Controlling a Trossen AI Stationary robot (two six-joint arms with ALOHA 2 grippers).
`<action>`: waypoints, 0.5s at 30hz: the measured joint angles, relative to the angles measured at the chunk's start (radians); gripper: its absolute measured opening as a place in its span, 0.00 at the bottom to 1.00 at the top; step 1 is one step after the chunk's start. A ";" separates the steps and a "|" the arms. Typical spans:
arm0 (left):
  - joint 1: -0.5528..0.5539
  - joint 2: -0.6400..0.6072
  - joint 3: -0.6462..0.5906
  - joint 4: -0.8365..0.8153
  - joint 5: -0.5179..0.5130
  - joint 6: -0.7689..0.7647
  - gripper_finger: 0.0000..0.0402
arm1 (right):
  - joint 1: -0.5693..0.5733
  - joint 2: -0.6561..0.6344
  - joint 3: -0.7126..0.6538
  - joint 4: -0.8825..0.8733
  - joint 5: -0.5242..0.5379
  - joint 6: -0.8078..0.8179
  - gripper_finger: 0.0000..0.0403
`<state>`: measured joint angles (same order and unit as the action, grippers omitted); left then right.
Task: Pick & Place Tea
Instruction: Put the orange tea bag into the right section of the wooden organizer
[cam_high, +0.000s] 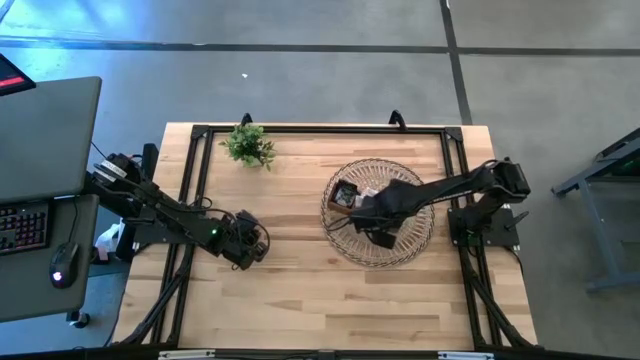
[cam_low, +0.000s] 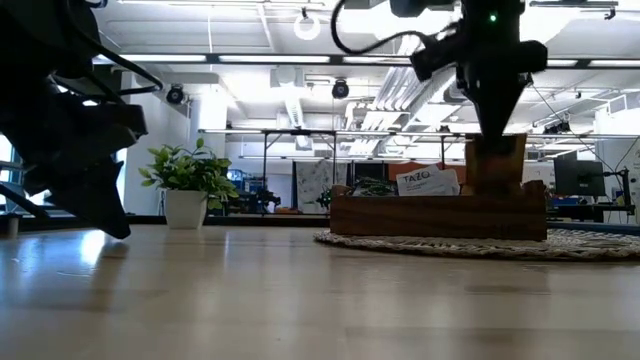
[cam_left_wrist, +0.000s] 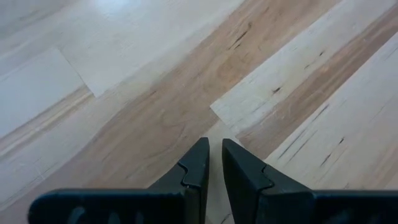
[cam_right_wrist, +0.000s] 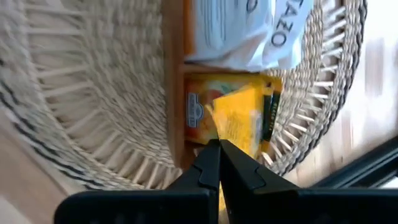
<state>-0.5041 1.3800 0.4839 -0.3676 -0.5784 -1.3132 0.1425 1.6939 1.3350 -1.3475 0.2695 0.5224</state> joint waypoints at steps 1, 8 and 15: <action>0.000 0.000 0.000 0.000 -0.005 0.000 0.11 | 0.000 0.000 0.012 -0.004 0.001 0.000 0.00; 0.000 0.000 0.000 -0.001 -0.009 0.000 0.11 | 0.000 -0.001 0.050 -0.024 -0.004 0.032 0.01; 0.000 0.000 0.000 -0.002 -0.009 0.000 0.11 | 0.000 -0.001 -0.033 -0.013 -0.065 0.106 0.01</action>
<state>-0.5041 1.3800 0.4839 -0.3695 -0.5873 -1.3129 0.1421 1.6928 1.3024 -1.3606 0.2041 0.6285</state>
